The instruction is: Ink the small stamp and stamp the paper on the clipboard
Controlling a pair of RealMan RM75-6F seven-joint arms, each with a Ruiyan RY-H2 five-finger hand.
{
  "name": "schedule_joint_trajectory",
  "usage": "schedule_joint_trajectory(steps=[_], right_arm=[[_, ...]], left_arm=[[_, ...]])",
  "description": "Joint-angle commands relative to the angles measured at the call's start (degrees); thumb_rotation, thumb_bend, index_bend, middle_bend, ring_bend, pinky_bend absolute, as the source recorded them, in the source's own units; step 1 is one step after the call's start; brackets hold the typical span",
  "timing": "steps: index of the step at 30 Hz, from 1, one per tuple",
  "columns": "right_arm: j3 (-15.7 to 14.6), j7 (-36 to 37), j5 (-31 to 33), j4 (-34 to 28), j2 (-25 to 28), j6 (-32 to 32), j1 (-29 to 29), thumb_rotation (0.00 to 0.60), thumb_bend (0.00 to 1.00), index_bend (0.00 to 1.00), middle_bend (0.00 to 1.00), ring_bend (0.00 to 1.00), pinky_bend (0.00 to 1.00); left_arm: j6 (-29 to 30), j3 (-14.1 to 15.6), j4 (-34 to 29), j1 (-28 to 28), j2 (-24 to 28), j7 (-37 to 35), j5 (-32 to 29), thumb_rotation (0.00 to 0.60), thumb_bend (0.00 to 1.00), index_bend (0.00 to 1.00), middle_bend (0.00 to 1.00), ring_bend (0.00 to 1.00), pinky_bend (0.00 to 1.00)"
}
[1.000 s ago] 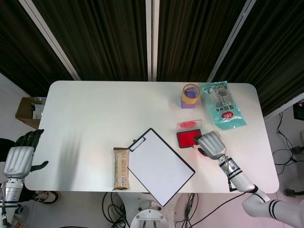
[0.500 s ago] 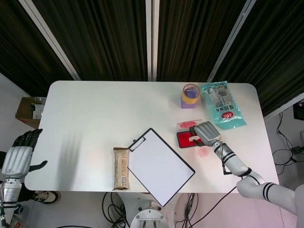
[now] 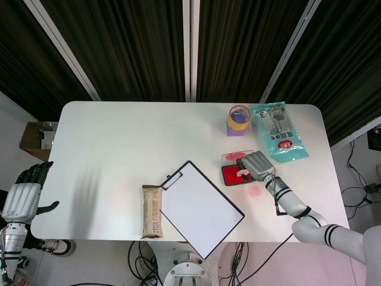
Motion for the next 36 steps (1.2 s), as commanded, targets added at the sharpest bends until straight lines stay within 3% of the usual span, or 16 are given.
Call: schedule_joint_trajectory(steps=[1,21,36], right_arm=[[-0.24,-1.29,0.51,0.85,-0.84,-0.23,0.37,0.6,0.48,0.94,0.82,0.83,0.97],[-0.98,-2.19,0.5,1.06,-2.11,2.45,-0.07,0.6,0.49,0.98,0.85,0.83,0.97],[2.41,2.06,-2.89,-15.32,9.34,12.06,-2.01,0.6,0.49,0.98,0.85,0.83,0.97]], left_arm=[[0.03,-0.05,-0.05,-0.03,0.01,0.05,0.0,0.6,0.0,0.07,0.11,0.1,0.18],[1.43,-0.09,-1.01,0.45,0.62,0.5,0.61,0.6,0.0,0.07,0.11,0.1,0.18],[1.92,-0.04,-1.72,0.63,0.78,0.75,1.01,0.6,0.0,0.07,0.11,0.1,0.18]])
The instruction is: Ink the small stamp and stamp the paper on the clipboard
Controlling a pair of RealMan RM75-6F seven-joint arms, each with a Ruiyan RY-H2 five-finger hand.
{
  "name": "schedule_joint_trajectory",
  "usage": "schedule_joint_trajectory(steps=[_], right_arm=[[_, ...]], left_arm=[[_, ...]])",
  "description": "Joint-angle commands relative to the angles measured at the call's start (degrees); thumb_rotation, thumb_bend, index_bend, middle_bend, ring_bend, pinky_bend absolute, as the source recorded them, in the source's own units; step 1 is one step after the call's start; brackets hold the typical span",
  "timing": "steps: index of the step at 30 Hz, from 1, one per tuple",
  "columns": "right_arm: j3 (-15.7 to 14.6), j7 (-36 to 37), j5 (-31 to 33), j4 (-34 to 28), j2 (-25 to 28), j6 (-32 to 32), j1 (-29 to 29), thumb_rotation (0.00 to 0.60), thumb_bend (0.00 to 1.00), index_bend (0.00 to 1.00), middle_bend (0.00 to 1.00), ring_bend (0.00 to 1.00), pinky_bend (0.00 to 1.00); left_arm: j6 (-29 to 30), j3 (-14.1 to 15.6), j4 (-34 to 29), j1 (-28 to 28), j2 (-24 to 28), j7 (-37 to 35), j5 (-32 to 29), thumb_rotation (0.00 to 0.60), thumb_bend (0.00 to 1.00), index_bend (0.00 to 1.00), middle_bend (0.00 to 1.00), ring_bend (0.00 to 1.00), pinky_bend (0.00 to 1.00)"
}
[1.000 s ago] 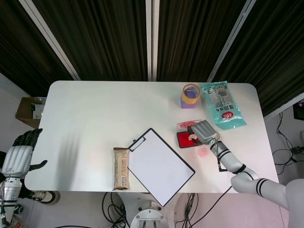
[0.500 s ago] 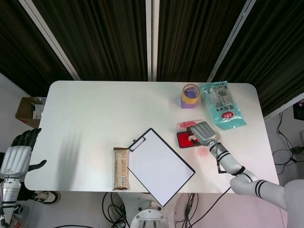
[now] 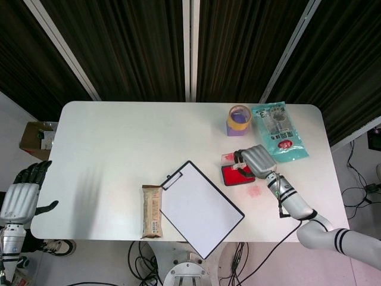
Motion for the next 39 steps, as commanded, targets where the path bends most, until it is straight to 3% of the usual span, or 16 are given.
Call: schedule_joint_trajectory(steps=[1,7,12,17,26,39], right_arm=[[0.4,0.62,-1.26,-3.69,2.63,1.83,-0.6,0.6,0.49,0.98,0.85,0.83,0.97],[0.03,2.27,-4.86,-5.61,2.46,3.51,0.1,0.6,0.48,0.98,0.85,0.83,0.97],[-0.55,3.9,-9.0,-1.68,-0.29,3.28,2.58,0.6,0.48,0.98,0.85,0.83,0.97],[-0.83,7.0,-12.56,4.88,-4.08,0.21,7.46,0.6,0.48,1.0,0.84,0.83,0.95],[-4.19,18.46,-22.68,22.65,-13.68,2.09,16.37,0.6,0.48,1.0,0.85,0.83,0.94],[-6.05,27.38,-21.16,34.99,-22.02,-5.23,24.08,0.6,0.48,1.0,0.85,0.83,0.94]], left_arm=[[0.08,0.05,0.03,0.05,-0.09,-0.04,0.08,0.6,0.0,0.07,0.11,0.1,0.18],[0.59,0.14,0.04,0.43,0.03,-0.32,0.17,0.6,0.0,0.07,0.11,0.1,0.18],[0.85,0.26,0.35,0.76,0.25,-0.91,0.17,0.6,0.0,0.07,0.11,0.1,0.18],[0.78,0.29,1.04,0.92,0.17,-1.9,0.05,0.6,0.0,0.07,0.11,0.1,0.18],[0.44,0.08,1.97,0.84,0.58,-2.9,-0.16,0.6,0.0,0.07,0.11,0.1,0.18],[-0.92,-0.06,3.12,0.61,1.03,-4.21,-1.09,0.6,0.0,0.07,0.11,0.1,0.18]])
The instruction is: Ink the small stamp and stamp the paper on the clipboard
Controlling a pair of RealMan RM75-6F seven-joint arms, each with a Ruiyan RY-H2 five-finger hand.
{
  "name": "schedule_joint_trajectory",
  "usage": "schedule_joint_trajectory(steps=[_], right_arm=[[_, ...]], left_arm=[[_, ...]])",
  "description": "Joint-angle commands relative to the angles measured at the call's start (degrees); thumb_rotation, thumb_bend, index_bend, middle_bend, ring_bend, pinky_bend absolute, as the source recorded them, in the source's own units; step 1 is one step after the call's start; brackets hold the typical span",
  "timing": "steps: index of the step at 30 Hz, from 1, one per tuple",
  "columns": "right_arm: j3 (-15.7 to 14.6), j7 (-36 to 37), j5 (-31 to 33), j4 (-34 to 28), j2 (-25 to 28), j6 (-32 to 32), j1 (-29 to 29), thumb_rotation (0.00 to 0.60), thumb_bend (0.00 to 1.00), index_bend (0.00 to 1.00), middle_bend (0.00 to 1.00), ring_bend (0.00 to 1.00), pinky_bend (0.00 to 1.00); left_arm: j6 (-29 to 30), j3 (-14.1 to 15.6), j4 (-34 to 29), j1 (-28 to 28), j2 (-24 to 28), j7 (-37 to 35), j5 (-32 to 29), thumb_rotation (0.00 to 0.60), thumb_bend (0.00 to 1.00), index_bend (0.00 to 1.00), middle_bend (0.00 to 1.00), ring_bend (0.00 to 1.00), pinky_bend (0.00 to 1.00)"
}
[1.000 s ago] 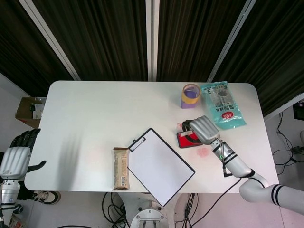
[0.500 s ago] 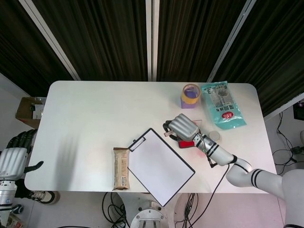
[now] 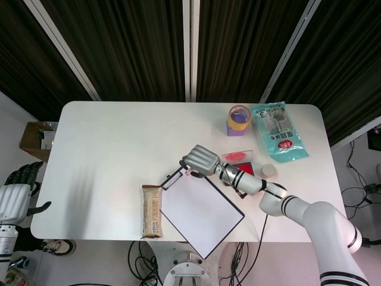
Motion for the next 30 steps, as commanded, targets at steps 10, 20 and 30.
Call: schedule_joint_trajectory(steps=[10,20,30], right_arm=[[-2.05,5.63,1.87,6.91,-4.01,-5.93,5.14,0.6,0.48,1.0,0.85,0.83,0.94],[-4.37,9.45,2.16,10.72,-6.46,-6.05,5.84,0.6,0.48,1.0,0.86,0.83,0.94],[-5.52,11.13,2.5,13.55,-7.93,-5.37,6.23,0.6,0.49,1.0,0.86,0.83,0.94]], left_arm=[[-0.9,-0.28,1.08,-0.16,0.32,-1.67,-0.8,0.6,0.0,0.07,0.11,0.1,0.18],[-1.51,-0.51,1.86,-0.24,0.02,-2.22,-1.6,0.6,0.0,0.07,0.11,0.1,0.18],[-1.15,-0.62,1.82,0.18,0.47,-2.12,-2.07,0.6,0.0,0.07,0.11,0.1,0.18]])
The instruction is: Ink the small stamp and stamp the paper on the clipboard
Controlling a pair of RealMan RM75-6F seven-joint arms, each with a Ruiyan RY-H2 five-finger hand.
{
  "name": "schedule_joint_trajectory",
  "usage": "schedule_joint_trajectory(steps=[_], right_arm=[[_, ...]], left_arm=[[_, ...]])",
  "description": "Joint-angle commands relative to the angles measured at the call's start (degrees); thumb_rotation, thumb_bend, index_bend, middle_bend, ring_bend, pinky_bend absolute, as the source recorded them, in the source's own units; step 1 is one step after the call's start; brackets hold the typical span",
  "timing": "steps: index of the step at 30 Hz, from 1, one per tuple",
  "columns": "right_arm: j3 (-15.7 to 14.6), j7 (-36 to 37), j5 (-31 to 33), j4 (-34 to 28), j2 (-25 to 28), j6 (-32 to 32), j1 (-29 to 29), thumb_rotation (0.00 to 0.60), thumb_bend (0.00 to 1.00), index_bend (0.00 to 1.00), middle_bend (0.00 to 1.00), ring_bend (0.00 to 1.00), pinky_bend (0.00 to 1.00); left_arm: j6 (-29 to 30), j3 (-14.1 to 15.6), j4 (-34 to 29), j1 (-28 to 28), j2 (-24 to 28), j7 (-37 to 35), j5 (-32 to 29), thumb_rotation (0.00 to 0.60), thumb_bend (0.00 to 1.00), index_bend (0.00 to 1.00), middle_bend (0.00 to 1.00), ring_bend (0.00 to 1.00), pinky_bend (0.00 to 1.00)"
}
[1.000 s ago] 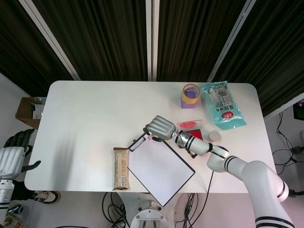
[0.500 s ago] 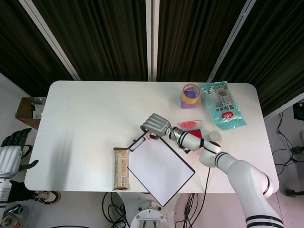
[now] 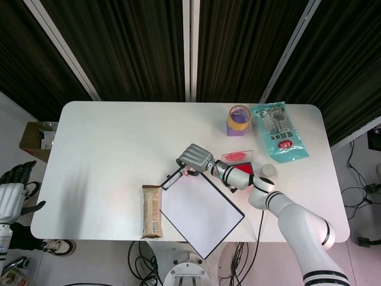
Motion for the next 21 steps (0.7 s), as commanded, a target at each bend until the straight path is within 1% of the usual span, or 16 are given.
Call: schedule_joint_trajectory(steps=[1,21], right_arm=[[-0.07,0.2,0.26,0.58,-0.31,0.07,0.24,0.6,0.49,1.0,0.86,0.83,0.94],[-0.86,0.52,1.46,3.11,-2.42,-0.78,0.8,0.6,0.49,1.0,0.86,0.83,0.94]], left_arm=[[0.05,-0.04,0.02,0.13,0.06,-0.1,-0.17,0.6,0.0,0.07,0.11,0.1,0.18],[0.19,0.05,0.33,0.43,0.27,-1.25,0.12,0.6,0.0,0.07,0.11,0.1,0.18]])
